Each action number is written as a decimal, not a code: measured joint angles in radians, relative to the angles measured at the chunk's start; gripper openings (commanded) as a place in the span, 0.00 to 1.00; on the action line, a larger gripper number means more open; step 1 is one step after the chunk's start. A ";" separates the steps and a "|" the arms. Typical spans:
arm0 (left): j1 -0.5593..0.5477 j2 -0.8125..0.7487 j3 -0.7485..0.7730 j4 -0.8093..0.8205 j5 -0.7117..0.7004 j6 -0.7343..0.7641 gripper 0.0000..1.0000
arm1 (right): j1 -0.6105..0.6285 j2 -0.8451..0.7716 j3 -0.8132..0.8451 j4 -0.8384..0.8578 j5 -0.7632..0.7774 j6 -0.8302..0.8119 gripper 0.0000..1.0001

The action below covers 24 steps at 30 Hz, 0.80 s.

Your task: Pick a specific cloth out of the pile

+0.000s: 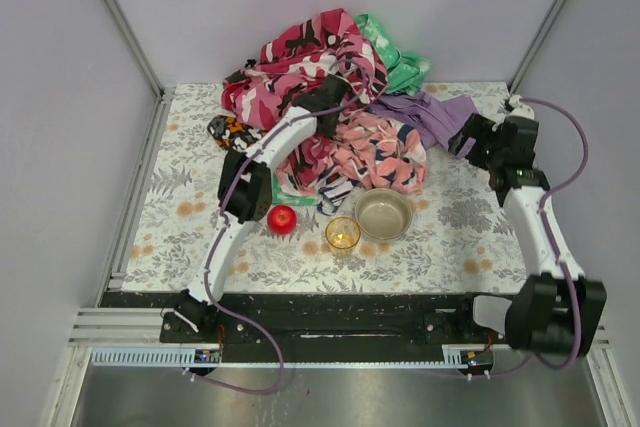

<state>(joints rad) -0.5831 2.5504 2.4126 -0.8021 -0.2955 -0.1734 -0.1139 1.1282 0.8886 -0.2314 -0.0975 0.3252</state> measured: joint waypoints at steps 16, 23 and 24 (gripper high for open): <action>0.316 -0.055 -0.069 0.103 0.002 0.016 0.00 | 0.055 1.101 0.891 -0.185 -0.146 -0.428 0.99; 0.306 -0.061 -0.114 0.134 0.012 0.017 0.49 | 0.169 1.204 1.017 -0.291 0.131 -0.573 0.12; 0.308 -0.067 -0.122 0.136 0.019 0.016 0.54 | 0.180 1.207 1.029 -0.298 0.169 -0.579 0.02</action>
<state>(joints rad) -0.2752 2.4836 2.2902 -0.6662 -0.2764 -0.1574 0.0658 2.3356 1.9175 -0.5293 0.0715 -0.2543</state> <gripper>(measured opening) 0.361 0.355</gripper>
